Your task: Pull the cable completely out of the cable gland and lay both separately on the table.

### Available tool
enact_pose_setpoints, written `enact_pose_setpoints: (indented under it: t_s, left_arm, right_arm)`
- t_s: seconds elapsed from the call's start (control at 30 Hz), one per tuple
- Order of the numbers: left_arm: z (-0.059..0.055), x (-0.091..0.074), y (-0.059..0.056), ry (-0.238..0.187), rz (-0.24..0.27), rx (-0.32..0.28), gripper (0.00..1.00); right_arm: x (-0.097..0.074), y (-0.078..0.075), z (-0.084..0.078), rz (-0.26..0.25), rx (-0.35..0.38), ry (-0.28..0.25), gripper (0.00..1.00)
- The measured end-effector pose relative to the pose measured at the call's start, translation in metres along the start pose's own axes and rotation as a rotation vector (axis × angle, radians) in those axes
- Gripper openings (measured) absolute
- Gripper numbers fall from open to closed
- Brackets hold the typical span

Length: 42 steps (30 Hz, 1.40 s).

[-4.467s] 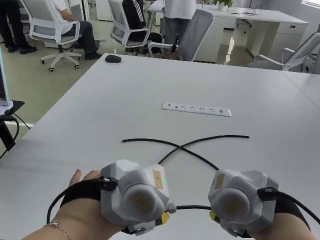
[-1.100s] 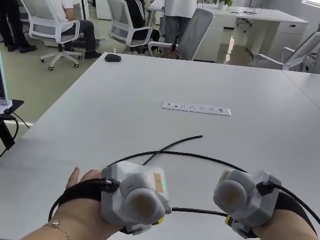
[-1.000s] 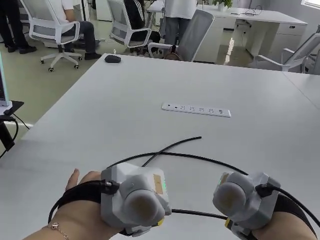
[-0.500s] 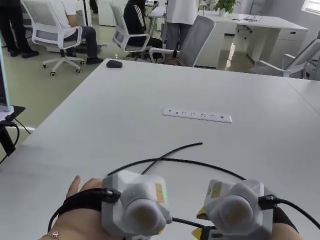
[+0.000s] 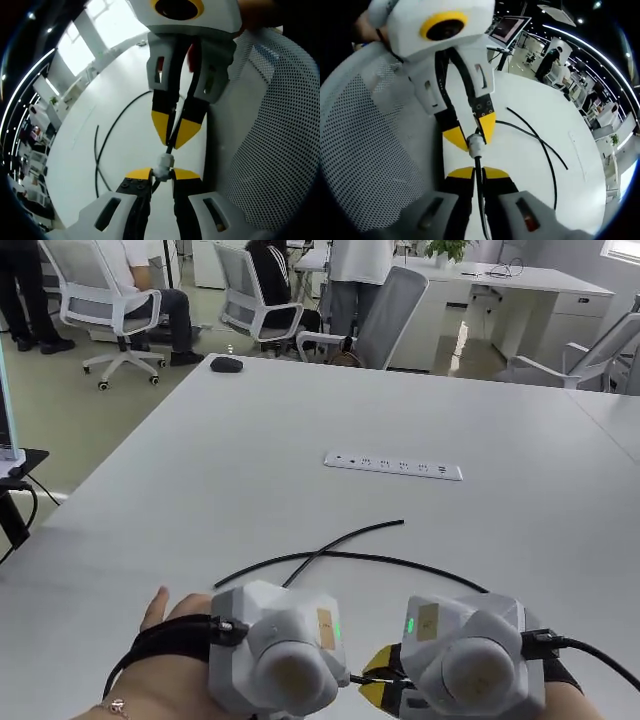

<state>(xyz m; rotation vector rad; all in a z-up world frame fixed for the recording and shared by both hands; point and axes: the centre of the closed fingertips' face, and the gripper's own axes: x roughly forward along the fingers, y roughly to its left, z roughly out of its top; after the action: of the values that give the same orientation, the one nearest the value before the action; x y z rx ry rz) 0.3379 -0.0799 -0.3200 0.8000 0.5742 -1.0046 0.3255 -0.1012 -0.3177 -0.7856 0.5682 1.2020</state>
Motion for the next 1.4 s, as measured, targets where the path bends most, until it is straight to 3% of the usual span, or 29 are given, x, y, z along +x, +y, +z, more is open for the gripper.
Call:
enact_pose_setpoints:
  t_s: [0.27,0.4,0.53,0.8,1.0,1.1,1.2,1.4]
  left_arm:
    - [0.001,0.0,0.0,-0.008,0.0,-0.013,0.16]
    - [-0.003,-0.001,0.001,0.013,0.006,-0.014,0.16]
    - [-0.006,-0.001,0.002,0.021,0.009,-0.019,0.16]
    - [-0.008,-0.001,0.002,0.035,0.009,-0.018,0.16]
    - [-0.011,-0.002,0.004,0.041,0.02,-0.037,0.16]
    - [-0.012,-0.001,0.005,0.041,0.02,-0.04,0.16]
    - [-0.011,-0.001,0.004,0.04,0.014,-0.037,0.16]
    - [-0.008,-0.002,0.004,0.035,0.016,-0.043,0.16]
  right_arm:
    - [0.002,0.0,-0.004,-0.007,0.013,0.017,0.03]
    - [0.003,-0.002,-0.013,-0.019,0.002,0.061,0.03]
    - [0.002,-0.007,-0.024,-0.027,0.058,0.098,0.03]
    - [-0.003,-0.017,-0.059,-0.074,0.067,0.254,0.04]
    - [-0.005,-0.02,-0.072,-0.076,0.114,0.295,0.04]
    - [-0.011,-0.021,-0.093,-0.089,0.135,0.402,0.04]
    - [-0.016,-0.025,-0.108,-0.106,0.17,0.46,0.04]
    - [-0.02,-0.027,-0.12,-0.113,0.204,0.492,0.05]
